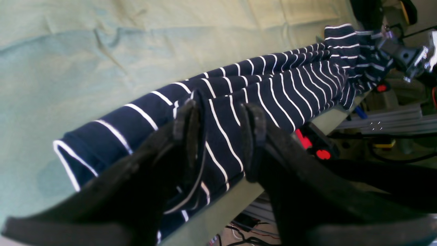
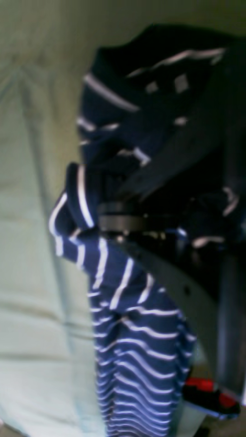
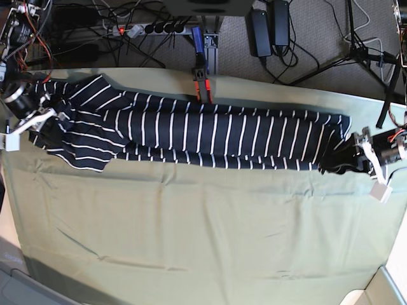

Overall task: Fold the T-shirt properly
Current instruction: 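Hold the strip ends and tug them apart to straighten the fold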

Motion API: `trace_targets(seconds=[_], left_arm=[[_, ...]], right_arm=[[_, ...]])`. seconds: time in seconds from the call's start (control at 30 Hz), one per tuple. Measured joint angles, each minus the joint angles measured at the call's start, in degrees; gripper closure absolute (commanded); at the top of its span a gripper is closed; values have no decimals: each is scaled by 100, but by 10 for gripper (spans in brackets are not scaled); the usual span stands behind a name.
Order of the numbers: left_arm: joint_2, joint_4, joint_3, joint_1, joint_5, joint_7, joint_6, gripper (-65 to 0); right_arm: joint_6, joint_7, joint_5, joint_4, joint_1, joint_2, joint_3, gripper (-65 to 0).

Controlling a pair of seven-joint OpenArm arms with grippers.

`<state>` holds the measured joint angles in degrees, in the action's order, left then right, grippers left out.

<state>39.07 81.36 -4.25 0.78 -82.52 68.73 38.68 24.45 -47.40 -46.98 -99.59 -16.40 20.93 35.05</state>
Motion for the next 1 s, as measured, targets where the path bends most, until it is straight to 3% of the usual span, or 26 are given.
trace_targets(seconds=[0.33,0.6,0.7,0.77,0.87,0.93,1.0], left_arm=[[101,0,0,0,-4,7,0,-242],[127,0,0,-46,-63,7,0,-242],[125,0,0,-101,-68,11,0,-282],[125,0,0,-109,-66,4,0,-321],[127,0,0,-107,-66,-17,0,-329],[136,0,0,-107,-63,-31,0,-329],[195,0,2,-105,72,-221,0,-329]], right_arm=[[0,17,-98,-96,-728,2,461,0],[0,17,-101,-96,-839,0,496,0],[0,63,-22,-96,-839,0,496,0],[0,179,144,-96,-839,0,496,-86],[0,275,205,-96,-835,0,496,-227],[0,275,208,-96,-793,0,505,-278],[0,275,225,-96,-708,0,538,-283]])
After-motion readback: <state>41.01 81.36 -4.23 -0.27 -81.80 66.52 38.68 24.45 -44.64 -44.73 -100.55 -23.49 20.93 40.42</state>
